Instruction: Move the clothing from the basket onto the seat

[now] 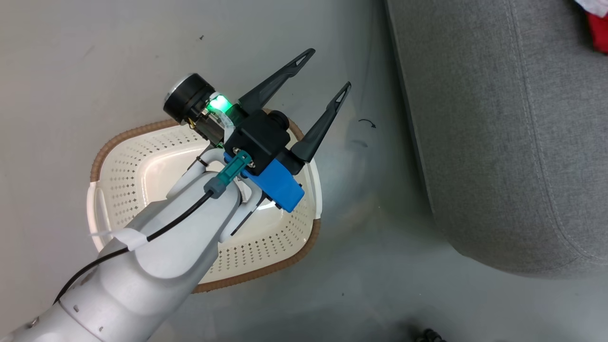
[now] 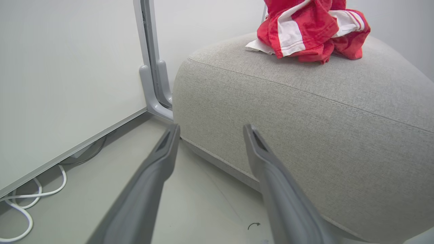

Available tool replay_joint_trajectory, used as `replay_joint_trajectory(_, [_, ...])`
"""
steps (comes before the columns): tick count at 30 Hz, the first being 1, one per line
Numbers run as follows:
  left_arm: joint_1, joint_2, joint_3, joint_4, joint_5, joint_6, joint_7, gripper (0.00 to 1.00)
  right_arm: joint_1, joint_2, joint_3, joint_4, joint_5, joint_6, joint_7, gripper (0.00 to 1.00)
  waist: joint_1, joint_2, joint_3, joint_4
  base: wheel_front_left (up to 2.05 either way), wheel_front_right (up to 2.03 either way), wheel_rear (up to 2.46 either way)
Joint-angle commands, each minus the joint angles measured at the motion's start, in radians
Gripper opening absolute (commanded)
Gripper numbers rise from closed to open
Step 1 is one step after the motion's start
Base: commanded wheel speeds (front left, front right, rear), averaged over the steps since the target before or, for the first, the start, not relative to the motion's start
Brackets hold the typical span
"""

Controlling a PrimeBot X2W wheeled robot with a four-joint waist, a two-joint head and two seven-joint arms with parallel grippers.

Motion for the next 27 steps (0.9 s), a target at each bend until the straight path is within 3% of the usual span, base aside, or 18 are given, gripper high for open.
replay_joint_trajectory(1, [-0.018,0.005,0.001,-0.005,0.001,0.003,0.001,1.00,0.028,0.022,-0.017,0.008,-0.008,0.000,-0.003,0.00,-0.0002,0.0000,0.004,0.001,0.00,0.00,0.00])
replay_joint_trajectory(8, [-0.024,0.012,-0.003,-0.015,-0.003,0.007,0.007,1.00,0.156,0.133,-0.057,0.058,-0.025,0.000,-0.003,0.00,-0.0002,0.0000,0.017,0.012,0.00,0.00,0.00])
replay_joint_trajectory(20, [-0.023,0.008,-0.002,-0.004,-0.014,0.013,-0.005,1.00,0.298,0.185,-0.074,0.181,0.011,0.000,-0.003,0.00,-0.0002,0.0000,-0.001,0.027,0.00,0.00,0.00])
replay_joint_trajectory(21, [-0.021,0.008,-0.003,-0.002,-0.015,0.013,-0.007,1.00,0.302,0.187,-0.070,0.183,0.015,0.000,-0.003,0.04,-0.0002,0.0000,-0.007,0.026,0.00,0.00,0.00])
replay_joint_trajectory(22, [-0.019,0.006,-0.002,0.000,-0.016,0.014,-0.007,1.00,0.308,0.188,-0.065,0.186,0.019,0.000,-0.003,1.00,-0.0002,0.0000,-0.014,0.025,0.00,0.00,0.00])
replay_joint_trajectory(27, [0.005,-0.006,0.002,0.012,-0.026,0.021,-0.017,1.00,0.373,0.186,-0.044,0.160,0.037,0.000,-0.003,1.00,-0.0002,0.0000,-0.068,0.026,0.00,0.00,0.00])
